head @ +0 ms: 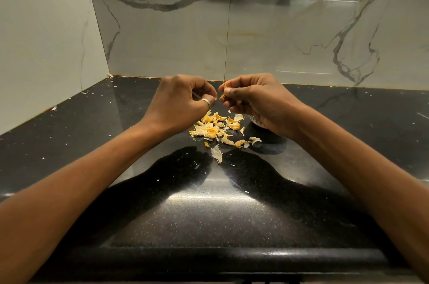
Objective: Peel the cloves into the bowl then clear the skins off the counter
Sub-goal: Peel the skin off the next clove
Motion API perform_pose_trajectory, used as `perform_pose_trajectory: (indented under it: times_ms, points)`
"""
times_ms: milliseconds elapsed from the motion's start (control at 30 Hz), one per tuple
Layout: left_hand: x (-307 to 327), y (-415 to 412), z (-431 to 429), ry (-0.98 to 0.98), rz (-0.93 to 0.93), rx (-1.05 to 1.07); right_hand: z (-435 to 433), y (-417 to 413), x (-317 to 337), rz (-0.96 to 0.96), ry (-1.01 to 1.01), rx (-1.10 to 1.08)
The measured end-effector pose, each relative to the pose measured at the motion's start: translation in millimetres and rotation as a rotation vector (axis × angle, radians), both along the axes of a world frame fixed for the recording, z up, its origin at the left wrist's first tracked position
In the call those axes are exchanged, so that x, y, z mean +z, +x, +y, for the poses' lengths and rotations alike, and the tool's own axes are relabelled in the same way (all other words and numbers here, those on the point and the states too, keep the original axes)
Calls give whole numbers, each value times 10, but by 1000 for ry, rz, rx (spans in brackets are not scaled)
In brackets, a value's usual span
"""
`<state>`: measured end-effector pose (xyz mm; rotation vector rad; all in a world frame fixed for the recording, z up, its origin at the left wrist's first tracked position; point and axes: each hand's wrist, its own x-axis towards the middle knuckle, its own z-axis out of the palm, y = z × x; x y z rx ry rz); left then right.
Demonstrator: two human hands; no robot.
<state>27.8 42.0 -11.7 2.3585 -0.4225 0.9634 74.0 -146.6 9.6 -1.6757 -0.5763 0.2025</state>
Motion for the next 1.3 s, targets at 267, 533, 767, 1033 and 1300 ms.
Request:
perform_pose_trajectory:
  times_ms: [267, 533, 767, 1033, 1300]
  points:
    - [-22, 15, -9, 19, -30, 7, 7, 4, -14, -30, -30, -17]
    - [-18, -6, -53, -34, 17, -80, 9, 13, -39, -49, -33, 1]
    - [-17, -7, -48, -39, 39, -90, 36, 7, -51, 0, 11, 14]
    - [-33, 5, -44, -122, 98, -105, 41, -11, -64, 84, 77, 13]
    - [-59, 15, -46, -139, 122, -108, 53, -44, -69, 191, 158, 23]
